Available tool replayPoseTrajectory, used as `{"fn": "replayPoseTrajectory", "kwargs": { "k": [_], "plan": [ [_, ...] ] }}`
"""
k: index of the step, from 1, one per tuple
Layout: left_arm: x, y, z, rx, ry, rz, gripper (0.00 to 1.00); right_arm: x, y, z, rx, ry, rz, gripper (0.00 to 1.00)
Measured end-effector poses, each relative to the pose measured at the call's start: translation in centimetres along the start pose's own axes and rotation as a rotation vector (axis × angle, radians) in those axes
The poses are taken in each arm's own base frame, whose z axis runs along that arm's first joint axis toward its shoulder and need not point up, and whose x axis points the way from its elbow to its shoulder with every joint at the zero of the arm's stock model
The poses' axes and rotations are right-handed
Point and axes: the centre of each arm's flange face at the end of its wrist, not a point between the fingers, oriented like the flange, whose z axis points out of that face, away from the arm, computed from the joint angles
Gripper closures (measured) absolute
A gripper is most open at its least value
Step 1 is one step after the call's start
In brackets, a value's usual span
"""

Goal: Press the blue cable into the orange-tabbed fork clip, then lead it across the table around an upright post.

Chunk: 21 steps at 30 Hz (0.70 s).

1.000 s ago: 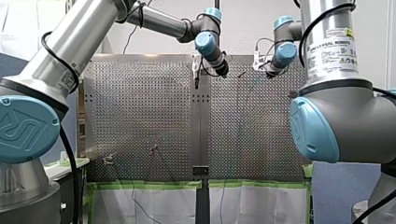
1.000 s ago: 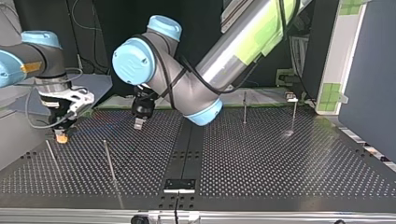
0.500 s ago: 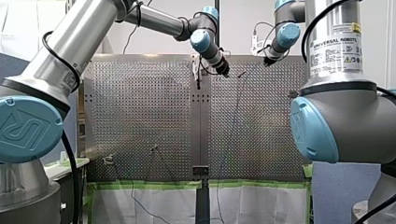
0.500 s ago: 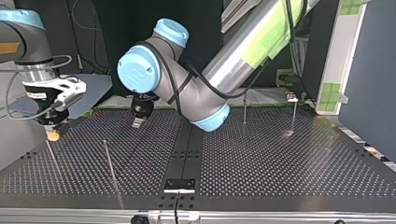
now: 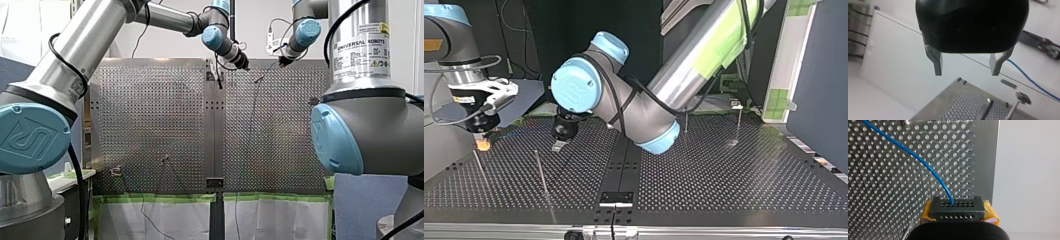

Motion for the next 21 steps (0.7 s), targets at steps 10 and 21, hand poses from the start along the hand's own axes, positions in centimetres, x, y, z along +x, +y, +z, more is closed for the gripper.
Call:
{"fn": "replayPoseTrajectory", "kwargs": {
  "k": [10, 21],
  "plan": [
    [-0.17, -0.88, 0.50, 0.101, -0.001, -0.090, 0.07, 0.05, -0.59, -0.08, 0.018, 0.002, -0.004, 1.00],
    [0.65, -0.81, -0.21, 0.132, 0.115, -0.187, 0.07, 0.21, -0.65, -0.16, 0.021, 0.007, -0.005, 1.00]
  ]
}}
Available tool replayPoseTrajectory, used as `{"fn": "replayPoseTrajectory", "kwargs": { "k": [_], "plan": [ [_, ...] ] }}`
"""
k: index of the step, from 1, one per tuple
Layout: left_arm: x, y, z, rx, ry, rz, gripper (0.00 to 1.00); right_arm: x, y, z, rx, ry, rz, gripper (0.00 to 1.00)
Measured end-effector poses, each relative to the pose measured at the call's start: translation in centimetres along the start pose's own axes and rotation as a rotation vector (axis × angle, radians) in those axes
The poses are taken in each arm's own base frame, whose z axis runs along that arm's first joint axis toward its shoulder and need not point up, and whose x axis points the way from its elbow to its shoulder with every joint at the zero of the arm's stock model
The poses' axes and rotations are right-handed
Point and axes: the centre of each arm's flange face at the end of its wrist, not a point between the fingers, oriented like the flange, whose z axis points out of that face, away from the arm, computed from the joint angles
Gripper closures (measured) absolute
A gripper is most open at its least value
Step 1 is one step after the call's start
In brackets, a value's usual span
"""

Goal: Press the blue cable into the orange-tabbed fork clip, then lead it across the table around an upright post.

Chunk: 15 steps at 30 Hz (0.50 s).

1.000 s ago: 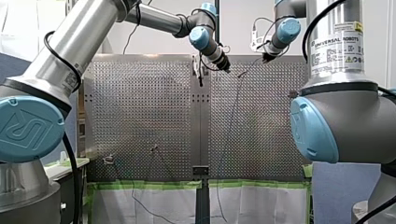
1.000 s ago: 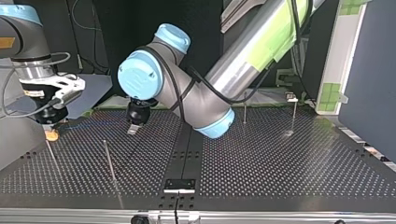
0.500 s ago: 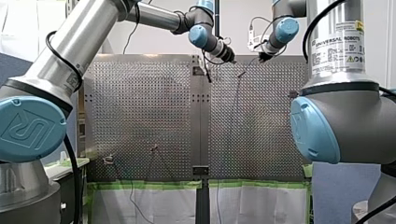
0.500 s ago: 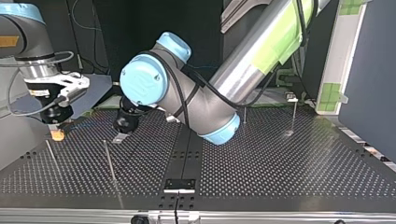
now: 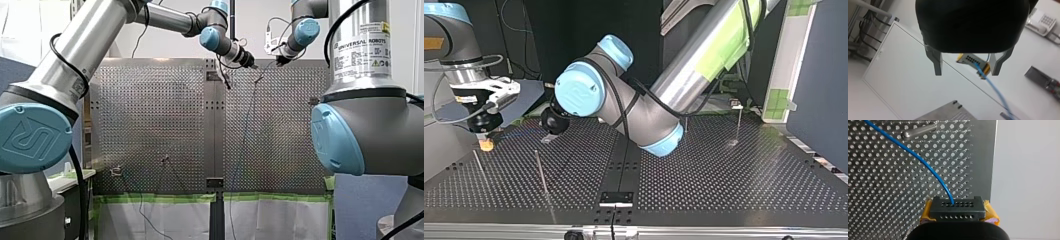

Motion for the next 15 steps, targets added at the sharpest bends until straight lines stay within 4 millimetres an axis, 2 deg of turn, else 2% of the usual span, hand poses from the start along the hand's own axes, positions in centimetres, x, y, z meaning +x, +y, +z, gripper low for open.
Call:
{"fn": "replayPoseTrajectory", "kwargs": {
  "k": [8, 15],
  "plan": [
    [1.6, 0.5, 0.4, -0.013, 0.059, -0.083, 0.07, 0.4, -0.2, -0.2, 0.015, 0.008, -0.002, 1.00],
    [0.7, 1.5, 1.0, -0.031, 0.007, -0.146, 0.07, 0.5, -0.5, -0.3, 0.030, 0.012, -0.003, 1.00]
  ]
}}
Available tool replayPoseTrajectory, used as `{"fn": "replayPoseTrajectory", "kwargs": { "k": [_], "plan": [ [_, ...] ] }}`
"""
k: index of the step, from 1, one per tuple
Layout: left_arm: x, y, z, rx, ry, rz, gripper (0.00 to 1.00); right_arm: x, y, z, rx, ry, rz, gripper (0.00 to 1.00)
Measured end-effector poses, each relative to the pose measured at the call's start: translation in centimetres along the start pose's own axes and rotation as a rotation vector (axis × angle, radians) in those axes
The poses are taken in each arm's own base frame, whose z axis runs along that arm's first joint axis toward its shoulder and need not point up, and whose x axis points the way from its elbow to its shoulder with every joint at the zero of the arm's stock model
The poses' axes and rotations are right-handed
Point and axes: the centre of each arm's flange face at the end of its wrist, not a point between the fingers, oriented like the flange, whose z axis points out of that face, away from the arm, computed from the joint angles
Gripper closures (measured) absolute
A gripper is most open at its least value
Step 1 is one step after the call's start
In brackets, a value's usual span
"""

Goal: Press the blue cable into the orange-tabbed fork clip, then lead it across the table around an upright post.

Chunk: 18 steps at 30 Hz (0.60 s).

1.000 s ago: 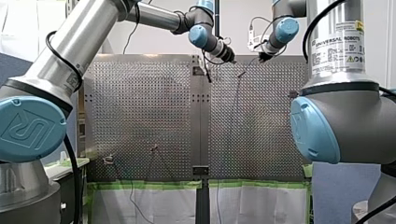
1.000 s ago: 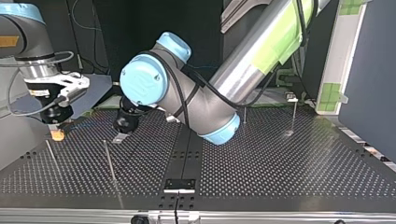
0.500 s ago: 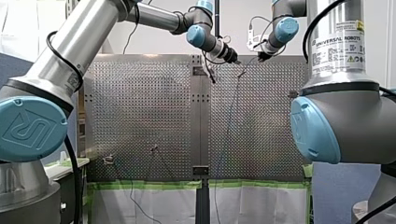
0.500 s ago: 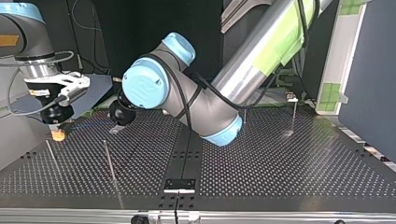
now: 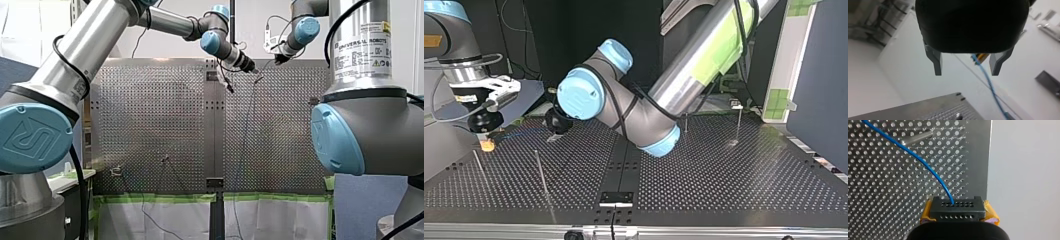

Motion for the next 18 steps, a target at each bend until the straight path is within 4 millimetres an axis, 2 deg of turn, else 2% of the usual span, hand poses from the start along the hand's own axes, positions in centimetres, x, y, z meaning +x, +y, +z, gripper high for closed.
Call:
{"fn": "replayPoseTrajectory", "kwargs": {
  "k": [4, 11, 18],
  "plan": [
    [0.3, 0.6, 0.6, -0.006, -0.003, -0.033, 0.07, 0.0, -0.2, 0.0, 0.009, 0.002, 0.000, 1.00],
    [2.1, 1.6, 1.9, -0.014, 0.025, -0.089, 0.07, 0.1, -0.3, -0.1, 0.015, 0.003, -0.001, 1.00],
    [2.0, 1.9, 2.1, -0.018, 0.012, -0.147, 0.07, 0.1, -0.4, -0.1, 0.021, 0.004, -0.001, 1.00]
  ]
}}
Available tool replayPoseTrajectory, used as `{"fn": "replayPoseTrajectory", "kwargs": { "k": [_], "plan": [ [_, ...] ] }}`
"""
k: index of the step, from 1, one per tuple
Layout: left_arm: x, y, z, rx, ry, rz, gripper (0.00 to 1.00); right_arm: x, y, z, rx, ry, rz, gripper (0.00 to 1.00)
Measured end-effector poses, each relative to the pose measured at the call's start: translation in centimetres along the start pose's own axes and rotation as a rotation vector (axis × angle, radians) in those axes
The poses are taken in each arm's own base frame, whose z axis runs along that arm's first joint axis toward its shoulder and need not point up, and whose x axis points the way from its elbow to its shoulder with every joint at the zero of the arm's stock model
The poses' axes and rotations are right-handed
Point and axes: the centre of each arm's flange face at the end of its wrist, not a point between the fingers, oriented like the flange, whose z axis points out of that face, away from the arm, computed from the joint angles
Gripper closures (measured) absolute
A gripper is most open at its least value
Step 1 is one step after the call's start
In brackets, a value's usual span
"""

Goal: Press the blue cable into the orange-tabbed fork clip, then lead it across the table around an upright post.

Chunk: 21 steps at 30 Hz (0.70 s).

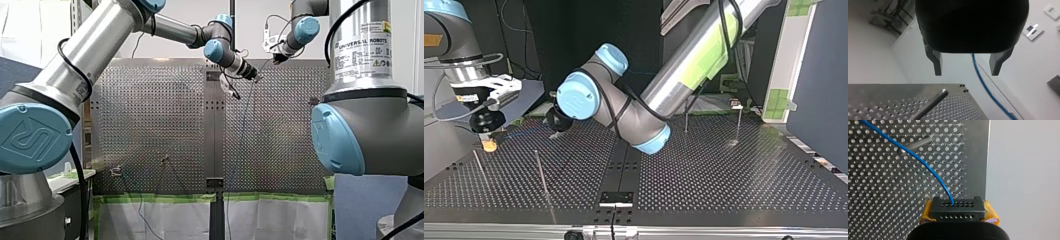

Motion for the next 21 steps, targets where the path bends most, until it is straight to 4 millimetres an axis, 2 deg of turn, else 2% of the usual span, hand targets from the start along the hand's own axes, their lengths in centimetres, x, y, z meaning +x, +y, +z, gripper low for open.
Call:
{"fn": "replayPoseTrajectory", "kwargs": {
  "k": [9, 15, 17, 18, 19, 20, 21],
  "plan": [
    [0.1, 1.9, 2.0, -0.005, -0.059, -0.035, 0.07, 0.0, -0.1, 0.0, 0.003, 0.001, 0.000, 1.00],
    [-0.8, 2.6, 2.7, -0.007, -0.123, 0.000, 0.07, 0.1, -0.1, 0.0, 0.003, 0.002, -0.001, 1.00],
    [-1.1, 2.7, 2.8, -0.015, -0.141, 0.017, 0.32, 0.1, -0.1, 0.0, 0.003, 0.002, -0.002, 1.00],
    [-1.1, 2.7, 2.8, -0.020, -0.147, 0.023, 0.32, 0.1, -0.1, 0.0, 0.003, 0.002, -0.003, 1.00],
    [-1.2, 2.8, 2.7, -0.024, -0.152, 0.030, 0.48, 0.1, -0.1, 0.0, 0.004, 0.002, -0.003, 1.00],
    [-1.3, 2.8, 2.7, -0.030, -0.160, 0.039, 0.75, 0.1, -0.1, 0.0, 0.004, 0.002, -0.003, 1.00],
    [-1.3, 2.8, 2.7, -0.035, -0.165, 0.047, 0.75, 0.1, -0.1, 0.0, 0.004, 0.002, -0.004, 1.00]
  ]
}}
